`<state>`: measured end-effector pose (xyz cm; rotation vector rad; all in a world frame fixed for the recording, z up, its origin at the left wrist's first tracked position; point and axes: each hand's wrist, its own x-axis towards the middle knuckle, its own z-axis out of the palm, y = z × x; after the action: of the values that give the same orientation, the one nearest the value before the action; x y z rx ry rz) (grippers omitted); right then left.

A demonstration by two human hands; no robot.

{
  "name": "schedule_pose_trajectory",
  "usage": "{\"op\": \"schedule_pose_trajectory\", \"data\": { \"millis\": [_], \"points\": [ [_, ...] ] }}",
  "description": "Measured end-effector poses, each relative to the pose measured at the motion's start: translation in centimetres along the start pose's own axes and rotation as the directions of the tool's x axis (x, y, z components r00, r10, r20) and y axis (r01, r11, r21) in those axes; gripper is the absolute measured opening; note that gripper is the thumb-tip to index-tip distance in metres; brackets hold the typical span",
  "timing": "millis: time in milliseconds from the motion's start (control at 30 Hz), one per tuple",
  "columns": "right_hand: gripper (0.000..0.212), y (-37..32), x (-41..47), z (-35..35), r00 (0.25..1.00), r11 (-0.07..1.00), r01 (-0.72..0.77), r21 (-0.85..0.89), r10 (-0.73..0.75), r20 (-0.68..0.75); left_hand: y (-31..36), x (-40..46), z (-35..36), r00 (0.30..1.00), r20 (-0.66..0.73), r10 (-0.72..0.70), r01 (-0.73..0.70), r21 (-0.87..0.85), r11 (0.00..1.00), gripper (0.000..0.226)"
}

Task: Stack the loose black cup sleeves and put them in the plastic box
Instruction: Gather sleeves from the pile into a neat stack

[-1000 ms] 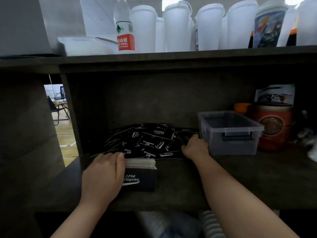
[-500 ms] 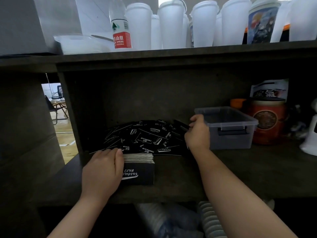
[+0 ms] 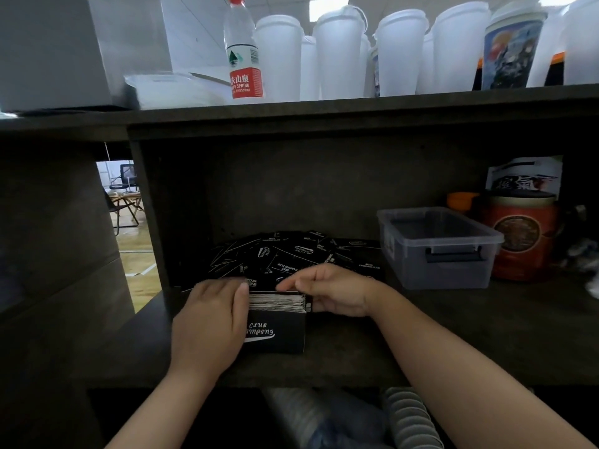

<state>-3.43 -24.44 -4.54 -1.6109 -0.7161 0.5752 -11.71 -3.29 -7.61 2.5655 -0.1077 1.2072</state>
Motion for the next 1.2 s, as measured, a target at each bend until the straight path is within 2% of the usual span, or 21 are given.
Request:
{"op": "schedule_pose_trajectory", "data": {
  "millis": [67, 133, 167, 200, 233, 267, 300, 367, 433, 467, 600, 700, 833, 933, 1000, 1033, 1067, 1100, 1133, 1167, 1200],
  "points": [
    [0.031, -0.1, -0.1, 0.3, 0.996, 0.998, 0.006, 0.07, -0.012, 0.093, -0.2, 0.0, 0.1, 1.0, -0.012, 0.004, -0.004, 0.052, 0.999, 0.048],
    [0.031, -0.1, 0.1, 0.2, 0.999, 0.994, 0.028, 0.102, -0.032, 0.042, 0.0, 0.0, -0.1, 1.0, -0.012, 0.012, -0.01, 0.086, 0.996, 0.046],
    [0.028, -0.1, 0.4, 0.0, 0.995, 0.995, 0.065, 0.074, -0.058, -0.084, 0.0, -0.1, -0.1, 1.0, -0.013, 0.013, -0.011, 0.093, 0.996, 0.046],
    [0.024, 0.0, 0.7, -0.4, 0.956, 0.995, 0.093, -0.026, -0.097, -0.277, 0.0, -0.1, 0.0, 1.0, -0.017, 0.012, -0.011, 0.089, 0.996, 0.047],
    [0.021, 0.4, 1.1, -1.3, 0.863, 0.976, 0.073, -0.206, -0.166, -0.477, 0.0, 0.0, 0.0, 1.0, -0.018, 0.008, -0.006, 0.077, 0.997, 0.047],
    [0.022, 0.9, 1.4, -2.4, 0.76, 0.907, -0.036, -0.42, -0.248, -0.6, -0.1, 0.0, 0.1, 1.0, -0.013, -0.004, 0.005, 0.06, 0.998, 0.047],
    [0.032, 1.5, 1.5, -3.4, 0.722, 0.792, -0.183, -0.582, -0.294, -0.626, -0.2, 0.0, 0.2, 1.0, -0.013, -0.013, 0.014, 0.046, 0.999, 0.047],
    [0.055, 2.6, 1.5, -4.7, 0.776, 0.606, -0.386, -0.696, -0.194, -0.6, -0.4, 0.0, 0.5, 1.0, -0.017, -0.024, 0.024, 0.026, 0.999, 0.048],
    [0.061, 3.0, 1.6, -5.1, 0.814, 0.544, -0.455, -0.705, -0.066, -0.577, -0.5, 0.0, 0.5, 0.999, -0.024, -0.04, 0.04, 0.014, 0.999, 0.05],
    [0.059, 3.1, 1.9, -5.0, 0.808, 0.516, -0.474, -0.714, -0.068, -0.585, -0.6, 0.0, 0.6, 0.998, -0.029, -0.047, 0.047, 0.01, 0.999, 0.052],
    [0.054, 2.4, 2.1, -4.5, 0.7, 0.419, -0.518, -0.746, -0.294, -0.651, -0.6, 0.0, 0.7, 0.998, -0.03, -0.055, 0.055, 0.012, 0.998, 0.055],
    [0.058, 2.7, 1.9, -4.3, 0.735, 0.425, -0.523, -0.739, -0.214, -0.643, -0.7, 0.0, 0.7, 0.999, -0.024, -0.037, 0.037, 0.03, 0.999, 0.056],
    [0.044, 2.9, 2.0, -4.6, 0.746, 0.451, -0.517, -0.727, -0.178, -0.641, -0.7, 0.0, 0.6, 1.0, -0.026, -0.015, 0.017, 0.046, 0.999, 0.053],
    [0.038, 2.7, 2.0, -4.4, 0.646, 0.563, -0.426, -0.708, -0.359, -0.674, -0.8, -0.1, 0.7, 0.999, -0.041, -0.014, 0.016, 0.05, 0.999, 0.053],
    [0.03, 2.0, 1.6, -3.8, 0.516, 0.688, -0.273, -0.672, -0.485, -0.706, -0.7, -0.1, 0.7, 0.998, -0.051, -0.027, 0.029, 0.028, 0.999, 0.052],
    [0.026, 1.3, 1.4, -3.4, 0.483, 0.784, -0.156, -0.601, -0.47, -0.739, -0.6, -0.1, 0.5, 0.998, -0.046, -0.044, 0.044, 0.006, 0.999, 0.05],
    [0.023, 0.6, 1.1, -3.0, 0.518, 0.902, -0.008, -0.432, -0.366, -0.773, -0.3, -0.1, 0.4, 0.997, -0.043, -0.058, 0.057, -0.027, 0.998, 0.046],
    [0.023, -0.1, 0.7, -2.7, 0.63, 0.978, 0.107, -0.182, -0.208, -0.748, -0.1, -0.1, 0.3, 0.997, -0.039, -0.069, 0.065, -0.076, 0.995, 0.042],
    [0.026, -0.6, 0.4, -2.3, 0.757, 0.994, 0.109, 0.026, -0.067, -0.65, 0.1, -0.1, 0.1, 0.997, -0.027, -0.072, 0.068, -0.123, 0.99, 0.043],
    [0.028, -0.9, 0.2, -2.0, 0.855, 0.994, 0.033, 0.103, 0.026, -0.517, 0.3, -0.2, -0.1, 0.998, -0.019, -0.065, 0.062, -0.154, 0.986, 0.05],
    [0.03, -0.8, 0.1, -1.6, 0.915, 0.995, -0.059, 0.086, 0.089, -0.393, 0.2, -0.2, -0.1, 0.998, -0.014, -0.056, 0.053, -0.16, 0.986, 0.055]
  ]
}}
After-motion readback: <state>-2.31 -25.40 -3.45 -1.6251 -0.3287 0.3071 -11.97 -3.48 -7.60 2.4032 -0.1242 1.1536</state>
